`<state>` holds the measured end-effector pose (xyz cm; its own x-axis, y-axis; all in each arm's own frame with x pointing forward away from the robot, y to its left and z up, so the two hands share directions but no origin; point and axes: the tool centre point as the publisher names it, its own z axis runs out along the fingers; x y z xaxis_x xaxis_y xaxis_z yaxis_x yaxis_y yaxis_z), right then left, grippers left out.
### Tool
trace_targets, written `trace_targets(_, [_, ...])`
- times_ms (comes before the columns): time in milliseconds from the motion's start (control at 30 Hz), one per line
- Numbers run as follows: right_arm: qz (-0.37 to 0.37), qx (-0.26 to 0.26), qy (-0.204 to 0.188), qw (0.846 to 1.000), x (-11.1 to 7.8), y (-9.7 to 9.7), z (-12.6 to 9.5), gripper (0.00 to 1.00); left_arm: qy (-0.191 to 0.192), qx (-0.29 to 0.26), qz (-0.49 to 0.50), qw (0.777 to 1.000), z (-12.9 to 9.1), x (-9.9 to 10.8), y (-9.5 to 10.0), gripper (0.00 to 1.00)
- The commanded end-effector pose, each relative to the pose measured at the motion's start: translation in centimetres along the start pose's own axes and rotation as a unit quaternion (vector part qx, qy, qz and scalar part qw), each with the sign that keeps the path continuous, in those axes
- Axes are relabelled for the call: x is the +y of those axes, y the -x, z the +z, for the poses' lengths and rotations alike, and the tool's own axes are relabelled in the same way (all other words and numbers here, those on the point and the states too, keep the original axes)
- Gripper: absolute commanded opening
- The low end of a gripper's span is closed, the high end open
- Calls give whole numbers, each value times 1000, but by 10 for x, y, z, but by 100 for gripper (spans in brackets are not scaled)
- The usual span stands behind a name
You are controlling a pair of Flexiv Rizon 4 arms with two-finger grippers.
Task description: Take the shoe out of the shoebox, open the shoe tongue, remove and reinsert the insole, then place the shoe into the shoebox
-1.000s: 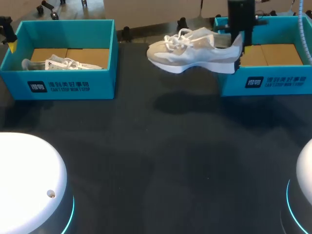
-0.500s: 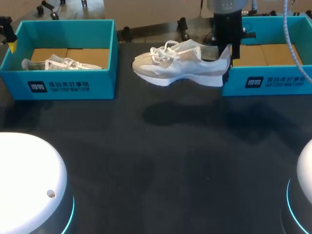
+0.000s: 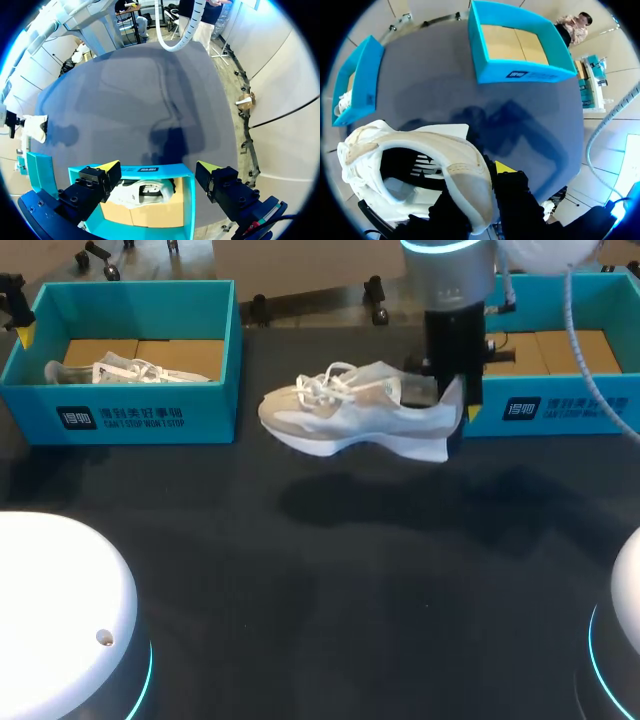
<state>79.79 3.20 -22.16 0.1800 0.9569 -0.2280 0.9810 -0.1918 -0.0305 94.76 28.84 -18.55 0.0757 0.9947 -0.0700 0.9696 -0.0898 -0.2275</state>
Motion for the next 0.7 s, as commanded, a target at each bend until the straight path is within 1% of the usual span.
trace_targets(33, [-2, 5, 4, 1000, -18, -3, 3, 0, 0, 1, 0, 1000, 0, 0, 0, 100])
trace_targets(100, [-10, 5, 5, 1000, -25, -8, 3, 0, 0, 1, 0, 1000, 0, 0, 0, 100])
trace_targets(200, [-23, 1, 19, 1000, -39, -17, 1, 0, 0, 1, 0, 1000, 0, 0, 0, 100])
trace_targets(400, [-38, 0, 1, 999, -65, -35, 7, 0, 0, 1, 0, 1000, 0, 0, 0, 100])
trace_targets(567, [-24, 5, -7, 1000, -83, -42, 18, 0, 0, 1, 0, 1000, 0, 0, 0, 100])
trace_targets(700, [-17, -1, 0, 1000, -94, -47, 23, 0, 0, 1, 0, 1000, 0, 0, 0, 100])
